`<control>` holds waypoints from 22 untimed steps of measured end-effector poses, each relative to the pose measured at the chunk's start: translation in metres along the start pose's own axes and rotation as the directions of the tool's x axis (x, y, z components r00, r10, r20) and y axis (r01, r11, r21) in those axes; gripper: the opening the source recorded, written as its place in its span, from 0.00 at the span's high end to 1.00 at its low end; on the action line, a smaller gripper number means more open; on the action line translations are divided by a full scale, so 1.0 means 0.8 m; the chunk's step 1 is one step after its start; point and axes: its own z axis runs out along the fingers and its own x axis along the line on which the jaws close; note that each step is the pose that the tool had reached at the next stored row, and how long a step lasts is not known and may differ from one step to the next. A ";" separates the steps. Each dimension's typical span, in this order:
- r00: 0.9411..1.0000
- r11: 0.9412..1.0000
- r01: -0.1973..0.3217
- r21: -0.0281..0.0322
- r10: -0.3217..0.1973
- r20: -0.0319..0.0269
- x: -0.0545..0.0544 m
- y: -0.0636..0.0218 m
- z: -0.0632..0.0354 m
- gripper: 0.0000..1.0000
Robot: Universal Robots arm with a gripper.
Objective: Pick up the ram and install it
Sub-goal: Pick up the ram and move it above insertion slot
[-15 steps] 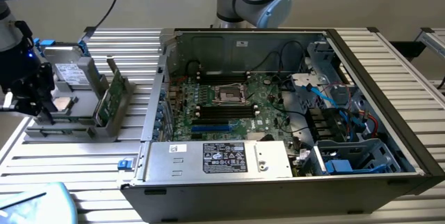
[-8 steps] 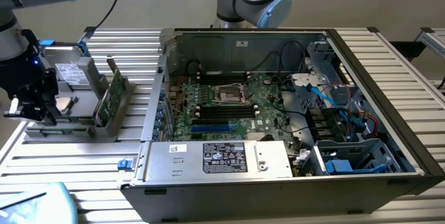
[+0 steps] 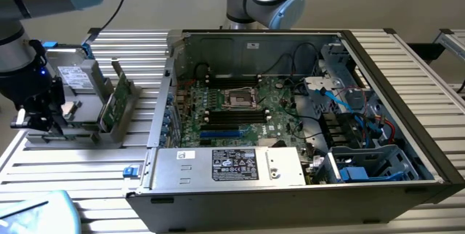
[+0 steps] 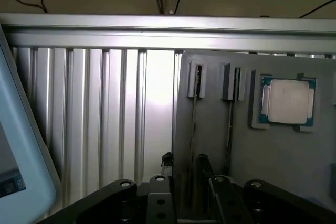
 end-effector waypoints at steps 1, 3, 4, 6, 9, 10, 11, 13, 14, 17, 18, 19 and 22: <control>1.000 1.000 0.000 0.000 0.000 0.000 0.000 0.000 0.002 0.69; 1.000 1.000 0.002 0.000 -0.002 0.000 0.000 -0.001 0.007 0.69; 1.000 1.000 0.002 0.000 -0.002 0.000 0.000 -0.002 0.009 0.69; 1.000 1.000 0.003 0.000 -0.003 0.002 0.000 -0.002 0.013 0.69; 1.000 1.000 0.004 0.000 -0.004 0.013 0.000 -0.003 0.016 0.69; 1.000 1.000 0.004 0.000 -0.004 0.020 0.000 -0.003 0.017 0.69; 1.000 1.000 0.005 0.001 -0.005 0.029 0.000 -0.003 0.018 0.69; 0.999 1.000 0.006 0.001 -0.006 0.042 0.000 -0.003 0.021 0.69; 0.999 1.000 0.006 0.001 -0.006 0.043 -0.001 -0.003 0.023 0.69; 0.999 1.000 0.006 0.001 -0.006 0.043 -0.001 -0.004 0.030 0.69; 0.999 1.000 0.006 0.001 -0.006 0.043 -0.001 -0.004 0.032 0.69; 0.999 1.000 0.006 0.001 -0.006 0.043 -0.001 -0.004 0.034 0.69; 0.999 1.000 0.006 0.001 -0.006 0.043 -0.001 -0.004 0.039 0.69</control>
